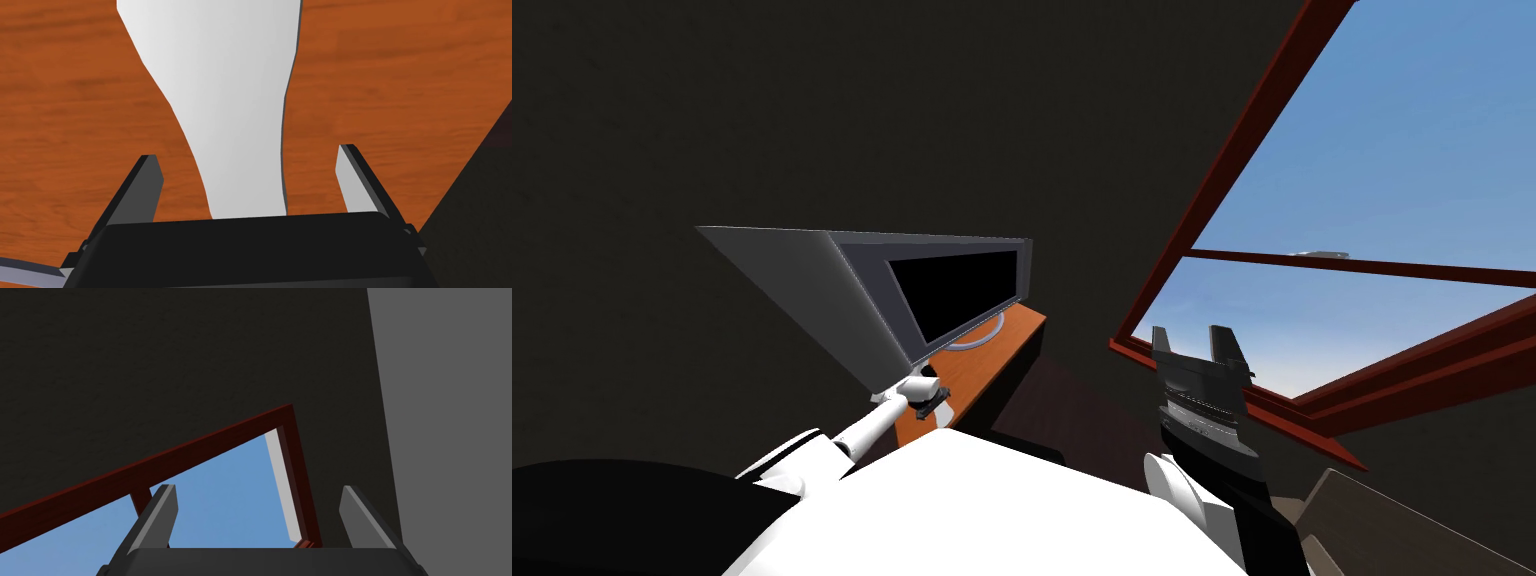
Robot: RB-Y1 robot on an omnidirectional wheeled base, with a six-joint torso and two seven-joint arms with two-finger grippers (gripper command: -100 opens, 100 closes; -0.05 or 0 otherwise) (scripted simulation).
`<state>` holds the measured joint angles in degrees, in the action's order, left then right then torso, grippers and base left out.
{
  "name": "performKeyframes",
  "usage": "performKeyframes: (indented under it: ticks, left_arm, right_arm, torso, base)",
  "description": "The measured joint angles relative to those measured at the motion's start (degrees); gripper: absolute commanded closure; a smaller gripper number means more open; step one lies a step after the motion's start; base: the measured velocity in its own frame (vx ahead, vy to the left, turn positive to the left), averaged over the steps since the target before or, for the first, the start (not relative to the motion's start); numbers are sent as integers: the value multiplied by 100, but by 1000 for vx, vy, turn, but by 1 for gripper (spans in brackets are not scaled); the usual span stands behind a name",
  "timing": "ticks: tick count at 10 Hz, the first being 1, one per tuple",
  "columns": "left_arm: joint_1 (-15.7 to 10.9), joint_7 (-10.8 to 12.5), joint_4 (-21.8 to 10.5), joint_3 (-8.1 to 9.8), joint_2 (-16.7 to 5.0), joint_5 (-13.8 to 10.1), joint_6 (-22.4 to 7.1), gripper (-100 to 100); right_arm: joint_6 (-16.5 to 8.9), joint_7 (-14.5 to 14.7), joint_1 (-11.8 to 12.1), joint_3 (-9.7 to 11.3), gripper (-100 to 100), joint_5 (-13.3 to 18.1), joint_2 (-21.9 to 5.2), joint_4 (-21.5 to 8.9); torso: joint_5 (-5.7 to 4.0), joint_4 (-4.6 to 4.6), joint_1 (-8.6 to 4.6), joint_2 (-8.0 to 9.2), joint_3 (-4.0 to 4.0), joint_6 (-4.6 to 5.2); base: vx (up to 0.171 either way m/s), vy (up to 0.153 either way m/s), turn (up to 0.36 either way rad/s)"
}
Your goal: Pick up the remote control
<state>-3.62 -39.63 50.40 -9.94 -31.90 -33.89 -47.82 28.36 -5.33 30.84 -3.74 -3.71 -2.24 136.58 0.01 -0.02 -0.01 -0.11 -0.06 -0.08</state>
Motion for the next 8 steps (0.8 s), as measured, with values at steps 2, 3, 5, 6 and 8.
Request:
performKeyframes:
  ticks: [2,3,5,6,8]
  left_arm:
    - [-67,-155,-249,107,83,11,112,-100]
    - [-86,-228,-353,160,123,21,166,-100]
    - [-95,-241,-357,166,130,21,179,100]
    - [-89,-239,-362,167,127,22,176,100]
    - [-89,-240,-362,166,128,22,176,100]
  right_arm:
    - [0,0,0,0,0,0,0,0]
    - [0,0,0,0,0,0,0,0]
    - [0,0,0,0,0,0,0,0]
    - [0,0,0,0,0,0,0,0]
    - [0,0,0,0,0,0,0,0]
  torso:
    - [0,0,0,0,0,0]
    - [0,0,0,0,0,0]
    - [-2,-3,1,2,0,-5]
    - [1,-1,2,2,1,-1]
    - [0,-1,3,1,0,-1]
  base:
    - [3,-1,-24]
    - [0,0,0]
    - [0,0,0]
    - [0,0,0]
    - [0,0,0]
